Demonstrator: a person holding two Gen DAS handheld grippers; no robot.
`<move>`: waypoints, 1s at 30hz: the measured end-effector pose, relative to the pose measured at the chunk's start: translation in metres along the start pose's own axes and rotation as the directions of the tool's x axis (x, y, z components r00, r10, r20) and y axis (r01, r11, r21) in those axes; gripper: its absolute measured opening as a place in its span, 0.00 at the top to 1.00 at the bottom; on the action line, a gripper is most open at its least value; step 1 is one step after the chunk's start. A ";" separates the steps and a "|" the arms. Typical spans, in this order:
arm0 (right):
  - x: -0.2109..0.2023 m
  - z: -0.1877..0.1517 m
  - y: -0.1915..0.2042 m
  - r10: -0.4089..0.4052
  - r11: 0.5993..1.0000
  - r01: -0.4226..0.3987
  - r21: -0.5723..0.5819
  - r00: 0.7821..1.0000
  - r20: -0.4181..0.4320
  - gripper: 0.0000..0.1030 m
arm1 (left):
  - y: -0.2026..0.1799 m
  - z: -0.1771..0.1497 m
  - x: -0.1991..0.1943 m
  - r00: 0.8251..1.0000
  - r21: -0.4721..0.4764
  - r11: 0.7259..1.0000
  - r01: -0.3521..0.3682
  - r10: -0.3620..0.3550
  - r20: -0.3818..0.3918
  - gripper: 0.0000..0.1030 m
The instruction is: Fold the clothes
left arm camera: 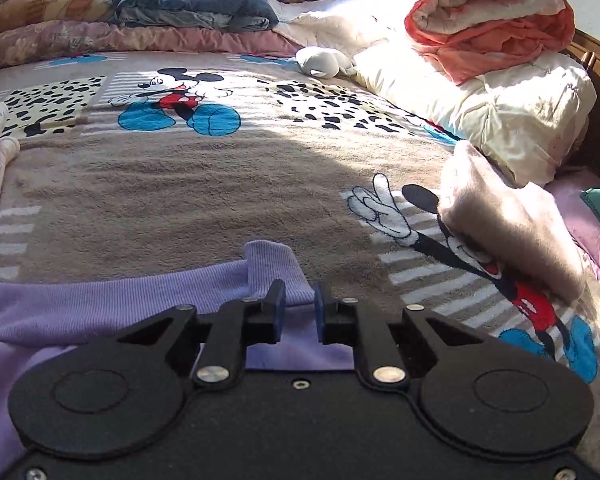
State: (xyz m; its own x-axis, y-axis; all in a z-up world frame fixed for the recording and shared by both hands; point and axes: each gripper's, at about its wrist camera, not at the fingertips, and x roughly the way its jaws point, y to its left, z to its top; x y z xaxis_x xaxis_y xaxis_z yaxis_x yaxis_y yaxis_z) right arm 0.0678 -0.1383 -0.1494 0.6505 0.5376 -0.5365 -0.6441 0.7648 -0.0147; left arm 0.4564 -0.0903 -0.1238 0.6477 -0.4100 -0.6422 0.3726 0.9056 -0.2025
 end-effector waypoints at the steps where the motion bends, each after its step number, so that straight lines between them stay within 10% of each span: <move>1: 0.000 0.000 0.000 -0.001 1.000 0.001 -0.003 1.000 -0.001 0.00 | 0.001 -0.001 0.010 0.999 0.005 1.000 -0.026 0.026 -0.033 0.86; 8: 0.002 0.000 0.001 -0.001 1.000 0.001 -0.007 1.000 0.001 0.00 | -0.002 -0.003 0.009 0.994 -0.012 0.995 -0.103 0.103 -0.019 0.84; 22: -0.002 0.001 -0.002 0.005 1.000 -0.005 0.013 1.000 0.013 0.00 | 0.028 -0.012 -0.010 0.999 -0.295 0.955 -0.020 0.008 -0.040 0.61; 25: -0.004 0.001 -0.005 0.012 1.000 -0.013 0.024 1.000 0.024 0.00 | 0.034 -0.015 -0.003 0.998 -0.327 0.945 0.030 -0.046 -0.043 0.64; 27: -0.005 0.001 -0.008 0.020 0.999 -0.022 0.037 0.999 0.037 0.00 | 0.032 -0.016 -0.001 0.998 -0.294 0.955 0.034 -0.049 -0.042 0.94; 30: -0.006 0.002 -0.010 0.027 0.999 -0.029 0.046 0.999 0.046 0.00 | 0.031 -0.013 -0.022 0.997 -0.276 0.959 0.066 -0.051 0.061 0.94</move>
State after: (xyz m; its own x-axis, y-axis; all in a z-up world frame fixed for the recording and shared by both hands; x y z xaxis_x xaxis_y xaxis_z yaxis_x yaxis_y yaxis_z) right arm 0.0709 -0.1481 -0.1447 0.6508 0.5740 -0.4971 -0.6439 0.7641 0.0394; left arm 0.4448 -0.0517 -0.1254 0.6676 -0.4611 -0.5845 0.2164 0.8714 -0.4403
